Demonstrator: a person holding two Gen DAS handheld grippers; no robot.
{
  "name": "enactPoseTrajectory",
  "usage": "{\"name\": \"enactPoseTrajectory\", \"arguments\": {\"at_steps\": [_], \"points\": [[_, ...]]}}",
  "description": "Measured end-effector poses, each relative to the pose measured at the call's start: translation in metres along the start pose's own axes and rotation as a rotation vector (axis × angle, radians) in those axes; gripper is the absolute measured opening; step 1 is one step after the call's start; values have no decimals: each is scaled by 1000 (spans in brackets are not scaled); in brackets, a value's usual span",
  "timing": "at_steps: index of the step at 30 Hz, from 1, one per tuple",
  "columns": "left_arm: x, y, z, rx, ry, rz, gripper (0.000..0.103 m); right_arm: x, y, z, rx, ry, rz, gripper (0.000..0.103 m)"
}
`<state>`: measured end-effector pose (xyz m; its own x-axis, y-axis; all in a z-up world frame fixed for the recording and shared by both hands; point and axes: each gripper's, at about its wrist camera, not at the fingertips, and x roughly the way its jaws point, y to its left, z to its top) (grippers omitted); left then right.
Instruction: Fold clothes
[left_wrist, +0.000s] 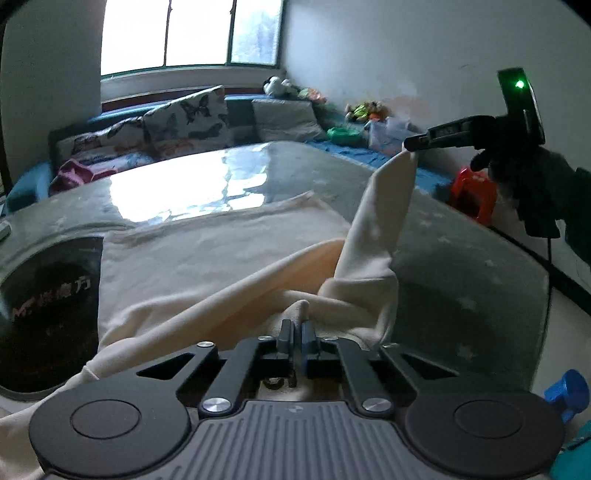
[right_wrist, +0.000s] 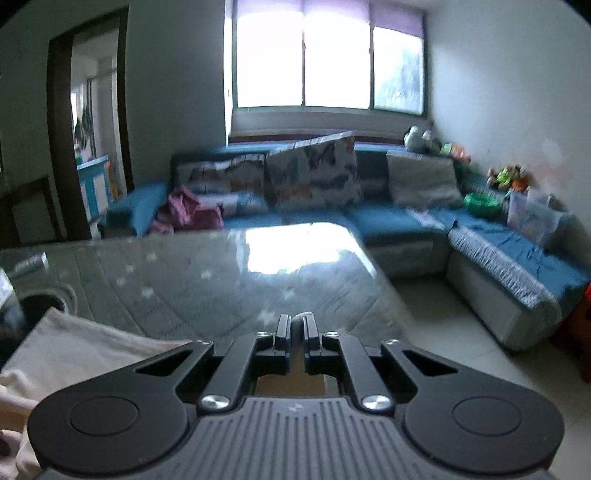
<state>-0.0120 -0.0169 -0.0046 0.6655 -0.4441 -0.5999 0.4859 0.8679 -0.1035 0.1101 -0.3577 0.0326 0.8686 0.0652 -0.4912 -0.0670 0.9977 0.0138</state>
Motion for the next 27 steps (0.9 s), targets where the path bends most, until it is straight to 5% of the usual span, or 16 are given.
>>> {"name": "enactPoseTrajectory", "arguments": {"at_steps": [8, 14, 17, 20, 27], "points": [[-61, -18, -13, 61, -48, -151, 3, -72, -48, -21, 91, -97, -127, 3], [-57, -32, -33, 143, 50, -208, 4, -79, -74, -65, 132, 39, -220, 6], [-64, -30, -27, 149, 20, -247, 6, -78, -67, -69, 120, 57, -178, 9], [-72, -21, -12, 145, -52, -239, 6, -65, -52, -70, 92, 88, -126, 29], [-34, -8, -13, 21, 15, -175, 6, -15, -6, -84, 25, 187, -1, 37]]}}
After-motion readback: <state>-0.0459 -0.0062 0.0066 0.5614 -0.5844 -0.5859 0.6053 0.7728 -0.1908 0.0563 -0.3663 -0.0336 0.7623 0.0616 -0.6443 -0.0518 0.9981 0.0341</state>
